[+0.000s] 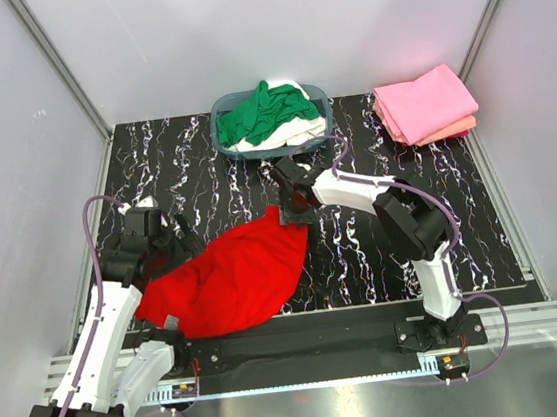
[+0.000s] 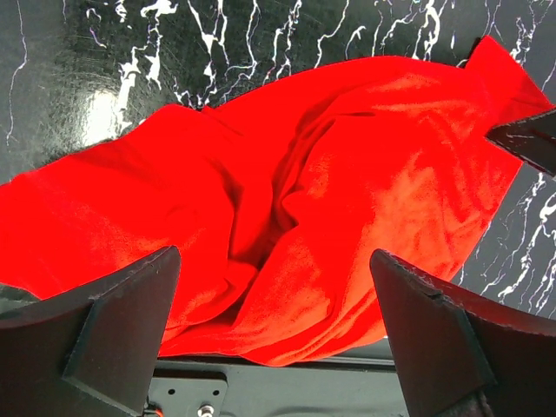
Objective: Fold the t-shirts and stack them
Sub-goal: Flatten the tshirt out
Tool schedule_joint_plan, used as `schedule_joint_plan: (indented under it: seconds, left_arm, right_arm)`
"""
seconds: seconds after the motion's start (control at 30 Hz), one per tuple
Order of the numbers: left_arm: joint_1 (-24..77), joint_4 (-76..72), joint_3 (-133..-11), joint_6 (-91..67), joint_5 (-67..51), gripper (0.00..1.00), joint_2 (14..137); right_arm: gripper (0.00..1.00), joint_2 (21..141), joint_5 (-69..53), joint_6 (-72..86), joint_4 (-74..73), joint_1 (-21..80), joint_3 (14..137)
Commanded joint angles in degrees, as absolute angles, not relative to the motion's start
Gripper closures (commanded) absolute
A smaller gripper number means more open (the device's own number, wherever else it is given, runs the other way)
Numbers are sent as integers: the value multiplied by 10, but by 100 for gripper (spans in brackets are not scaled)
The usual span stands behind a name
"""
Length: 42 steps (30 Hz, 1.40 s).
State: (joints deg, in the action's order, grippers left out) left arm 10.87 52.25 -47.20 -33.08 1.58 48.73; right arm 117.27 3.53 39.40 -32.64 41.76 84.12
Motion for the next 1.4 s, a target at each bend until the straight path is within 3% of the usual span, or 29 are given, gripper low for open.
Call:
schedule_joint_plan:
  seconds: [0.0,0.07,0.1,0.13,0.23,0.47,0.5,0.53,0.57,0.6,0.63,0.8,1.03,1.2,1.37]
  left_arm:
    - [105,491,-469,-337,4,3,480]
    - [105,490,-468,-338,4,4,480]
    - [105,490,-468,-339,5,5,478]
    - [105,489,-467,-340,8,5,477]
    - [105,484,-467,-341,13,10,473]
    - [107,465,-469,-338,4,16,474]
    - [108,461,-468,-338,4,17,480]
    - [109,452,-466,-337,-11,17,483]
    - [112,447,-461,-336,-15,17,487]
    - [113,440,-459,-332,-18,17,495]
    - [114,438,-454,-330,-20,17,498]
    - [129,419,-446,-335,-13,16,526]
    - [195,326,-441,-345,-12,15,601]
    - [215,206,-464,-319,-23,10,722]
    - [218,125,-531,-309,-43,15,866]
  right_arm:
    - [57,1198,26,384,-362,408,856]
    - [73,1190,19,383,-357,402,839]
    - [92,1183,17,381,-349,399,831]
    - [100,1163,15,382,-348,389,822]
    - [100,1106,40,381,-361,369,779]
    - [100,744,182,458,-423,252,549]
    - [98,716,191,473,-437,241,534]
    - [43,676,191,478,-437,240,521]
    - [20,665,191,481,-438,239,506]
    - [5,658,195,484,-453,239,503]
    - [0,655,203,488,-462,240,505]
    - [0,671,187,419,-409,240,531]
    - [5,901,70,327,-399,240,707]
    - [5,1004,62,297,-404,240,797]
    - [6,1059,40,291,-410,240,859]
